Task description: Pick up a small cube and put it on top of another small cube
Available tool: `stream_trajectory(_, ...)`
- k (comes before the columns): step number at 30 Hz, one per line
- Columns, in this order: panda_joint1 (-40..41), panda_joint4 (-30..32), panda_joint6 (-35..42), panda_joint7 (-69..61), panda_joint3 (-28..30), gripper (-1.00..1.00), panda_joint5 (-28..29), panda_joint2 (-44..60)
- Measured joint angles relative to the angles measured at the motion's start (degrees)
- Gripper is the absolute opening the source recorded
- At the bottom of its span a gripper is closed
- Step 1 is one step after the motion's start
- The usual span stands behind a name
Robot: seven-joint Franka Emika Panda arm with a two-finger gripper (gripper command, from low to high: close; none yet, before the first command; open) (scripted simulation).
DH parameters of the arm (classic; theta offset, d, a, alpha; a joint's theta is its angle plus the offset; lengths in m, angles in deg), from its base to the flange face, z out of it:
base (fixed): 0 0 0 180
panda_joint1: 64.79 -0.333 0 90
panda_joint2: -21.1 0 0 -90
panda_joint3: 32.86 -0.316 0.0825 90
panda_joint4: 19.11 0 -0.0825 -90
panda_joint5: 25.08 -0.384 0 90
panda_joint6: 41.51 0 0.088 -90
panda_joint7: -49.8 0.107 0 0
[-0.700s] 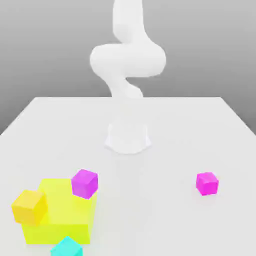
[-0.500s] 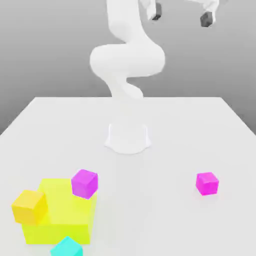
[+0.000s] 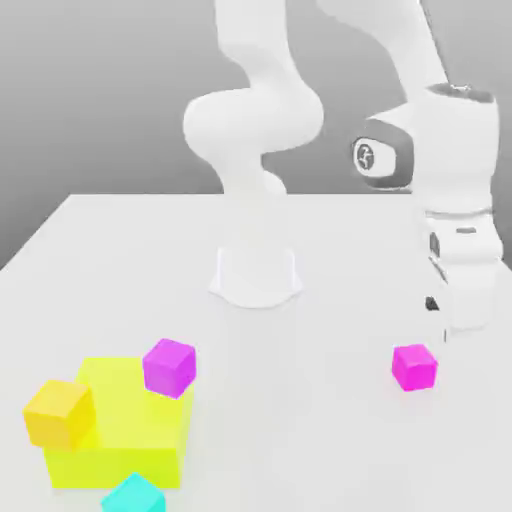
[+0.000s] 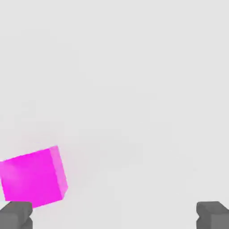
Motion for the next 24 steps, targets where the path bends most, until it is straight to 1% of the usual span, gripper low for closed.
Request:
stream_trajectory(4,-0.96,-0.38,-6.46,0.85,2.27,0.0,3.58,8.23)
stream_trajectory(7,-3.34,-1.48,-11.53,2.05,5.15,0.0,5.3,14.45)
stream_trajectory(8,-3.89,-1.74,-12.69,2.19,5.75,-1.0,5.47,15.87)
stream_trajectory(15,-3.92,-1.74,-12.61,2.31,5.8,-1.0,5.63,15.9)
stream_trajectory(21,-1.93,0.36,-3.64,-0.85,2.76,-1.0,1.4,4.81)
stream_trajectory(22,-2.16,0.7,-1.97,-1.38,2.86,-1.0,0.63,2.79)
stream_trajectory(24,1.99,-0.83,1.01,-0.3,4.83,-1.0,0.09,1.34)
